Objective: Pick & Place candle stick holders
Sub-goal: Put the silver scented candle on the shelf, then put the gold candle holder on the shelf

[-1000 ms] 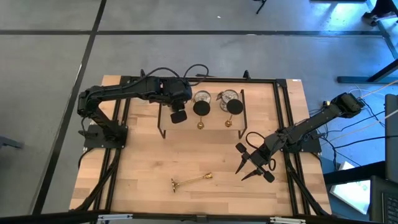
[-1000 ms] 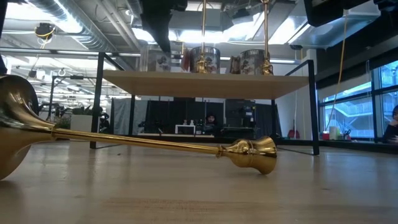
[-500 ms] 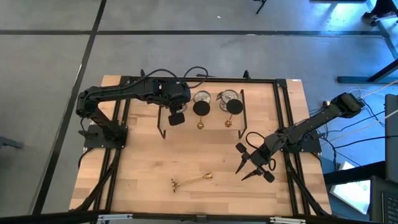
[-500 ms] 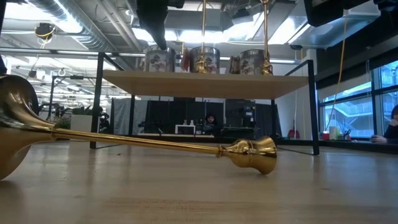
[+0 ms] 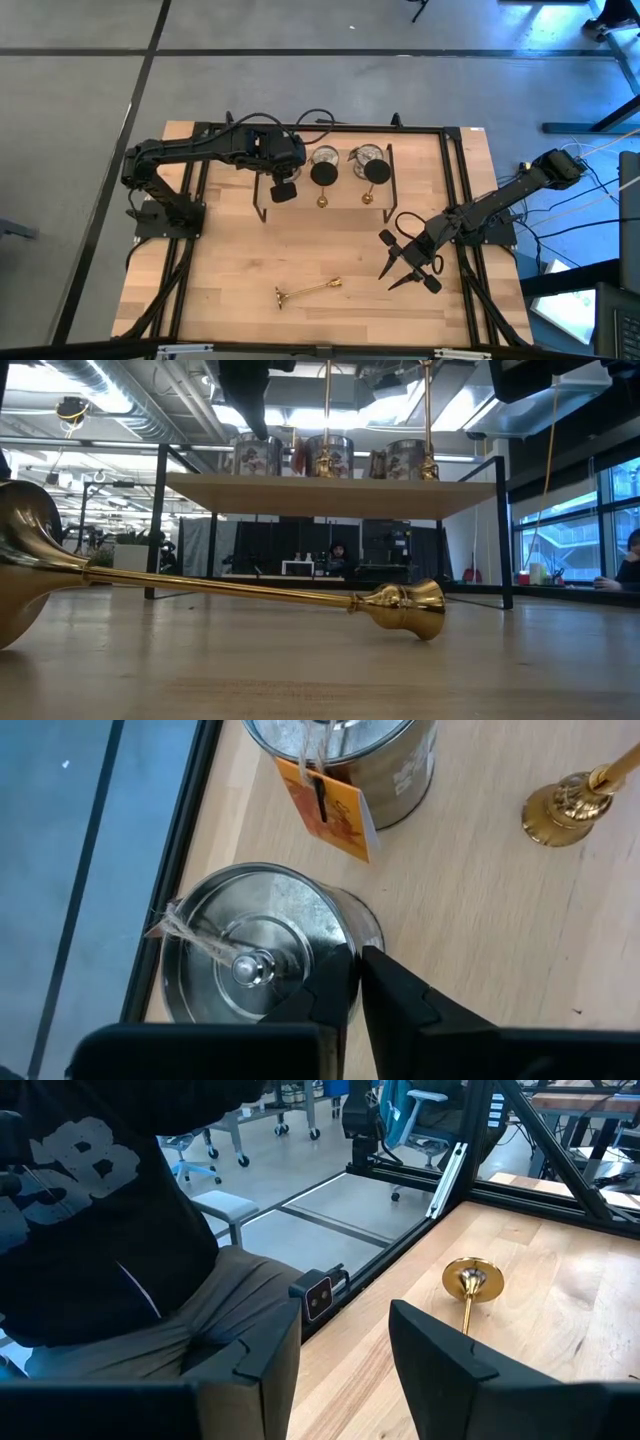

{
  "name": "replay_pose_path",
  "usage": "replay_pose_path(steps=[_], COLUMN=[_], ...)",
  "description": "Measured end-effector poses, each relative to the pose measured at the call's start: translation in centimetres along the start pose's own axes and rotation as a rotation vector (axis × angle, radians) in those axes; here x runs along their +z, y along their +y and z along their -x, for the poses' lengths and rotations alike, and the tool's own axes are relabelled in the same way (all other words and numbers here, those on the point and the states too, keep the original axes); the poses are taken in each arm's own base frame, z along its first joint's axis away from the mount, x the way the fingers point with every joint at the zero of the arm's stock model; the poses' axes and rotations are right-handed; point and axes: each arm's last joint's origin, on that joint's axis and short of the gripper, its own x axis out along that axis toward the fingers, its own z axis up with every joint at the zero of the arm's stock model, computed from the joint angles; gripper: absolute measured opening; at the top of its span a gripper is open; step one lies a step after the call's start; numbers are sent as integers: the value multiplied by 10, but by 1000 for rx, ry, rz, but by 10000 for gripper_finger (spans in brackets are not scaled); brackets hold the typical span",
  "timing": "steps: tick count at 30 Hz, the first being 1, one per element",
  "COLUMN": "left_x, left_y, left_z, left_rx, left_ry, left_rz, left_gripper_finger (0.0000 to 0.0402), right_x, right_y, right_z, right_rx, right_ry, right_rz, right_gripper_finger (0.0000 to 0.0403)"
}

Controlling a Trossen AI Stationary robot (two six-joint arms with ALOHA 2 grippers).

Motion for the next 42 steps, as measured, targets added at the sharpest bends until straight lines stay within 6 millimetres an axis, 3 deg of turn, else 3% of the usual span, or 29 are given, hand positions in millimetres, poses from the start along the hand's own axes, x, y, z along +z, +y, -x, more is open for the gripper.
replay_pose_path(steps=[8,20,28,35,42], left_x=[4,3,-9,-25,-40], left_y=[-2,-2,3,-2,-41], left_z=[0,5,42,88,117], left_rx=[3,-11,51,7,-287], left_ry=[-38,-52,-181,-373,-442], left_rz=[-11,-11,16,48,0], left_gripper_finger=[40,119,134,134,132], right_x=[0,0,0,0,0], right_y=[0,0,0,0,1], right_z=[0,0,0,0,0], right_rx=[0,0,0,0,12], right_ry=[0,0,0,0,1], right_rz=[0,-4,-3,-20,-118], right_gripper_finger=[156,156,156,156,156])
